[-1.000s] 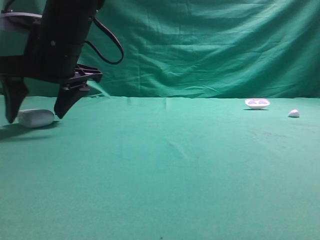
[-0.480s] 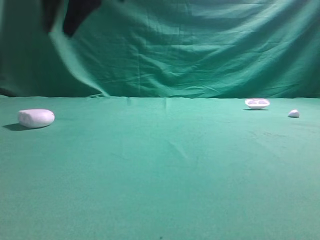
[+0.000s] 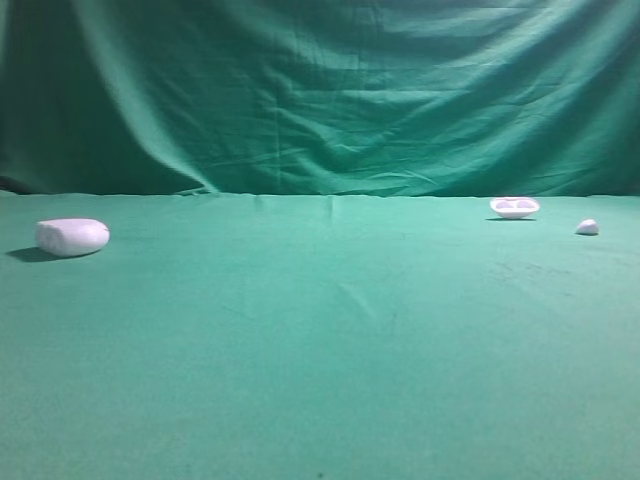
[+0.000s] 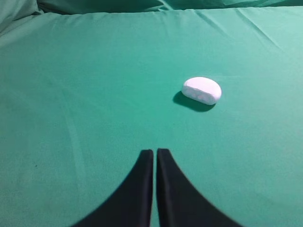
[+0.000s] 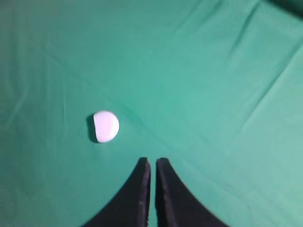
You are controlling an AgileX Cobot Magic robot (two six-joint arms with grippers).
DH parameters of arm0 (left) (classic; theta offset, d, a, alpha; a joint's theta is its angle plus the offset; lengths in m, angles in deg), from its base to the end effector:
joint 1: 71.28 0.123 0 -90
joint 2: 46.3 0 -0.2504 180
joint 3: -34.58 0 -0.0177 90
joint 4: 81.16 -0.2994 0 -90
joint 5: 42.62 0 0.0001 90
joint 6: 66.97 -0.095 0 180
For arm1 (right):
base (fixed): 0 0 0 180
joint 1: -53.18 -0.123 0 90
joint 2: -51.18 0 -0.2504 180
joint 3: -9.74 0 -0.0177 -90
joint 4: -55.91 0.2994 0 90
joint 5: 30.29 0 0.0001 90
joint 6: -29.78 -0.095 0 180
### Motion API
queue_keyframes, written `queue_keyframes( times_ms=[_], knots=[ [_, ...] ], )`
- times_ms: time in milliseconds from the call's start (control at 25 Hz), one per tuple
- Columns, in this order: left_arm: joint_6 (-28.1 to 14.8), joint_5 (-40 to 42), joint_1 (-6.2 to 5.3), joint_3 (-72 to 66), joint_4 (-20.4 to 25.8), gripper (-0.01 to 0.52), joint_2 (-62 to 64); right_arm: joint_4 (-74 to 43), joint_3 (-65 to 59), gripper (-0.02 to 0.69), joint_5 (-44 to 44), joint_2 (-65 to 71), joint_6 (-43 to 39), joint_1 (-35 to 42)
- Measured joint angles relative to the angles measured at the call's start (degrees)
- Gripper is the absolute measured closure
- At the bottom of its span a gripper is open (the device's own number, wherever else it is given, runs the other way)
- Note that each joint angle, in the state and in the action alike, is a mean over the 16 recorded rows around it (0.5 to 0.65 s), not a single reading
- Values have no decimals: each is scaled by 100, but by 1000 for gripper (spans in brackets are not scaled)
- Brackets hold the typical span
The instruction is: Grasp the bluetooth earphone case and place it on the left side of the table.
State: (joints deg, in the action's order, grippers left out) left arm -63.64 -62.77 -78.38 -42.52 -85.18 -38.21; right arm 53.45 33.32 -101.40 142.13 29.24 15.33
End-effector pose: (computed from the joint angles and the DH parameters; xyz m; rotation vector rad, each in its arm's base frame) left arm 0.1397 -0.0151 0.1758 0.1040 1.8351 -0.0593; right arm 0.2681 0.2035 0.4338 -0.7760 2.3041 0.2503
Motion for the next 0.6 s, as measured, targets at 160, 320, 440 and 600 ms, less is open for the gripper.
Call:
queue_keyframes(
  times_ms=[160,320,440,600],
  knots=[
    [0,0,0,0,0,514,0,-116,-1298,665,354,-1007,-64,8],
    [0,0,0,0,0,514,0,-156,-2630,665,951,-1950,-129,11],
    [0,0,0,0,0,514,0,-150,-3558,665,1428,-2617,-163,12],
    [0,0,0,0,0,514,0,-136,-4642,665,2003,-3401,-178,12]
  ],
)
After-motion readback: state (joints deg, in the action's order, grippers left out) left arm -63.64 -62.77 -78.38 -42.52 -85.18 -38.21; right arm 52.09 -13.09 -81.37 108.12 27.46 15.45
